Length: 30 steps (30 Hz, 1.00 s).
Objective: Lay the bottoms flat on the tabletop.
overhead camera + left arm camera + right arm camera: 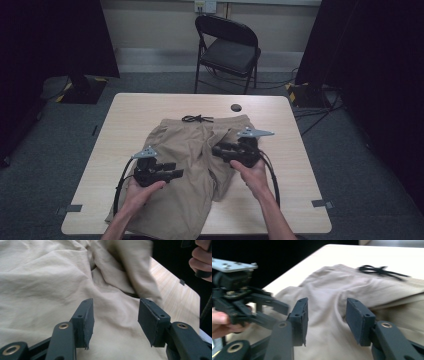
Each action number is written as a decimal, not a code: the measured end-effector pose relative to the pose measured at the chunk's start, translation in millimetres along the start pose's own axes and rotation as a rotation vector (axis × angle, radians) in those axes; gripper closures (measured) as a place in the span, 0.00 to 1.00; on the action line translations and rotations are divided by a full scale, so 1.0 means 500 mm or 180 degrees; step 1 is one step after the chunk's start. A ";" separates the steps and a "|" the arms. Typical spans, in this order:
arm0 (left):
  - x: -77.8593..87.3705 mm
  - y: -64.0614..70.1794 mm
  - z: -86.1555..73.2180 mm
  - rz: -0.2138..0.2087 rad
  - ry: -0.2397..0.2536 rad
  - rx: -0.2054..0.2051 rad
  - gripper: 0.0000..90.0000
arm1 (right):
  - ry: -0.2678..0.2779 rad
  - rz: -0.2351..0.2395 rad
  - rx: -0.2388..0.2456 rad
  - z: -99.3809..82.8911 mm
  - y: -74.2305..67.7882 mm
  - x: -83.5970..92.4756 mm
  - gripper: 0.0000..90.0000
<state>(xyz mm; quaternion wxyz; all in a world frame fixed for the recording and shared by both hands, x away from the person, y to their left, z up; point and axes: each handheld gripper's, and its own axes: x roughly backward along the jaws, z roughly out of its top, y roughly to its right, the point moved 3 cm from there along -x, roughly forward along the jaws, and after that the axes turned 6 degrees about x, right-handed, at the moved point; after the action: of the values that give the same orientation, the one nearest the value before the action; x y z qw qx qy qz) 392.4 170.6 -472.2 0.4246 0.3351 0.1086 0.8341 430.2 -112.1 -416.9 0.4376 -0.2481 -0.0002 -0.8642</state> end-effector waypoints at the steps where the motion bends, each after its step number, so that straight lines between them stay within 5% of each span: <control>1: -0.001 0.003 0.004 -0.0023 0.0014 -0.0016 0.52 | -0.0015 -0.0075 -0.0019 -0.008 0.015 0.015 0.57; 7: -0.006 0.010 0.028 -0.0041 0.0008 -0.0049 0.51 | -0.0289 -0.0265 -0.0275 -0.105 0.079 0.034 0.51; 11: -0.013 0.006 0.028 -0.0027 -0.0016 -0.0028 0.51 | -0.0411 -0.0244 -0.0392 -0.145 0.087 0.016 0.52; 14: -0.019 0.003 0.022 -0.0027 -0.0038 -0.0018 0.51 | -0.0525 -0.0237 -0.0347 -0.165 0.078 -0.002 0.76; 16: -0.019 0.002 0.017 -0.0017 -0.0060 -0.0011 0.51 | -0.0395 -0.0119 -0.0295 -0.152 0.059 0.004 0.93; 18: -0.015 0.000 0.015 -0.0022 -0.0040 0.0000 0.51 | -0.0261 0.0017 -0.0241 -0.137 0.038 0.010 0.98; 21: -0.006 -0.005 0.016 -0.0010 0.0000 0.0003 0.51 | -0.0250 0.0137 -0.0114 -0.125 0.008 0.008 0.99; 24: 0.007 -0.010 0.018 0.0004 0.0063 0.0048 0.51 | -0.0250 0.0434 0.0057 -0.111 -0.065 -0.019 0.99; 30: 0.022 -0.021 0.017 0.0018 0.0155 0.0123 0.50 | -0.0391 0.0702 0.0132 -0.127 -0.136 -0.082 0.99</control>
<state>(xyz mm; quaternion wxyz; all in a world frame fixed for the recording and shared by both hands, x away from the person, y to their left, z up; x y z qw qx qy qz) 400.0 184.9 -465.8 0.4129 0.3231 0.1341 0.8409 371.8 -52.9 -475.4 0.5342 -0.2899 -0.0177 -0.7939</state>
